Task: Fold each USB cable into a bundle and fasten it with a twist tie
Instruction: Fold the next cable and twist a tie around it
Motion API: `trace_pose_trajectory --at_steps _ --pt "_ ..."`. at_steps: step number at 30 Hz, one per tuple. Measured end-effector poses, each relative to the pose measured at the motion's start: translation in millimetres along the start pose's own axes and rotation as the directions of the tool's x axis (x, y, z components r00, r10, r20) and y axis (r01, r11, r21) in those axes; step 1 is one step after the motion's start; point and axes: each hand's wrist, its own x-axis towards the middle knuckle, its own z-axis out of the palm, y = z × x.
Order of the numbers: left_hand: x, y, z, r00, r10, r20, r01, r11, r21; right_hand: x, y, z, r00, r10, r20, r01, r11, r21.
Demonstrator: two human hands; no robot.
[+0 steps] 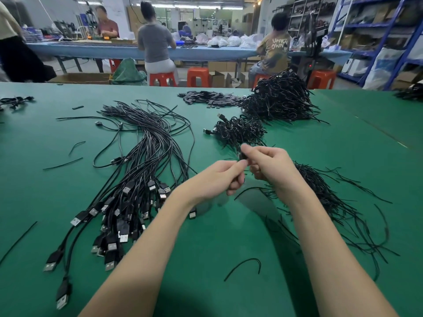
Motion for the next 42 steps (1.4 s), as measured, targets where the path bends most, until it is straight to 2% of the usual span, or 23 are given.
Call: trace_pose_trajectory --at_steps 2,3,4,7,10,14,16,18,20,23,24,26,28,30,31,33,36,37,39,40,42 --pt "2.8 8.9 11.6 0.999 0.029 -0.023 -0.034 0.972 -0.234 0.2 0.6 5.2 0.994 0.083 0.065 -0.098 0.956 0.277" --pt "3.7 12.2 14.4 0.999 0.041 -0.035 -0.051 0.931 -0.361 -0.5 2.0 7.7 0.985 0.109 0.133 -0.150 0.924 0.352" --pt "4.0 15.1 15.1 0.998 0.049 -0.043 -0.064 0.873 -0.484 -1.6 4.8 10.1 0.973 0.112 0.203 -0.179 0.919 0.350" --pt "3.4 19.3 5.8 0.995 0.046 -0.083 -0.093 0.641 -0.762 -3.4 16.4 20.9 0.929 0.134 0.345 -0.202 0.965 0.168" --pt "0.2 17.8 -10.3 0.986 0.014 -0.166 -0.152 0.481 -0.863 -8.4 15.1 28.0 0.912 0.113 0.394 -0.115 0.993 -0.017" --pt "-4.8 17.9 -29.8 0.957 -0.043 -0.286 -0.226 0.502 -0.835 -12.4 -0.1 24.6 0.928 -0.023 0.373 0.107 0.973 -0.206" --pt "-4.8 19.5 -36.2 0.954 -0.068 -0.291 -0.224 0.481 -0.848 -13.7 -7.3 22.8 0.899 0.008 0.437 0.064 0.987 -0.150" --pt "-4.2 20.3 -41.2 0.957 -0.087 -0.277 -0.215 0.426 -0.879 -15.2 -12.1 20.8 0.832 0.077 0.549 -0.060 0.997 -0.050" --pt "-4.0 20.3 -44.3 0.963 -0.098 -0.251 -0.202 0.356 -0.912 -16.7 -12.8 12.6 0.725 0.131 0.676 -0.165 0.986 -0.013" --pt "-5.9 19.8 -50.1 0.963 -0.097 -0.251 -0.214 0.289 -0.933 -21.8 -8.1 -1.8 0.500 0.195 0.844 -0.253 0.965 -0.073" --pt "-6.7 19.4 -52.7 0.961 -0.088 -0.262 -0.227 0.286 -0.931 -23.4 -4.9 -4.6 0.475 0.212 0.854 -0.253 0.962 -0.098" --pt "-8.3 18.8 -55.5 0.961 -0.061 -0.269 -0.239 0.301 -0.923 -22.8 4.1 -9.8 0.514 0.230 0.826 -0.221 0.966 -0.132" --pt "-10.3 18.7 -55.9 0.969 -0.023 -0.245 -0.226 0.309 -0.924 -19.1 10.7 -11.3 0.602 0.277 0.749 -0.188 0.961 -0.204" --pt "-13.7 18.4 -55.8 0.987 0.035 -0.155 -0.158 0.324 -0.933 -13.2 15.6 -9.1 0.767 0.321 0.555 -0.225 0.945 -0.236" --pt "-15.9 18.4 -56.2 0.994 0.068 -0.081 -0.100 0.345 -0.933 -9.1 17.9 -8.5 0.851 0.319 0.417 -0.266 0.947 -0.180" --pt "-19.8 18.0 -56.5 0.990 0.115 0.080 0.017 0.464 -0.885 -2.5 17.2 -9.2 0.941 0.286 0.182 -0.292 0.956 0.006" --pt "-18.9 17.7 -45.6 0.976 0.026 0.217 0.111 0.796 -0.595 -0.2 0.0 -8.9 0.980 0.190 0.065 -0.200 0.953 0.227" --pt "-16.3 18.4 -39.2 0.977 -0.037 0.209 0.134 0.872 -0.472 -1.2 -8.2 -8.3 0.986 0.161 0.054 -0.169 0.940 0.297" --pt "-9.7 20.4 -27.0 0.990 -0.113 0.085 0.134 0.944 -0.303 -4.1 -22.3 -6.1 0.992 0.115 0.052 -0.126 0.925 0.360" --pt "-6.1 20.4 -23.0 0.994 -0.110 -0.012 0.104 0.968 -0.230 -6.6 -27.4 -4.2 0.993 0.089 0.079 -0.111 0.934 0.341" --pt "-0.1 18.8 -17.8 0.983 -0.061 -0.171 0.037 0.990 -0.138 -11.9 -33.0 -0.9 0.974 0.044 0.223 -0.105 0.957 0.270"
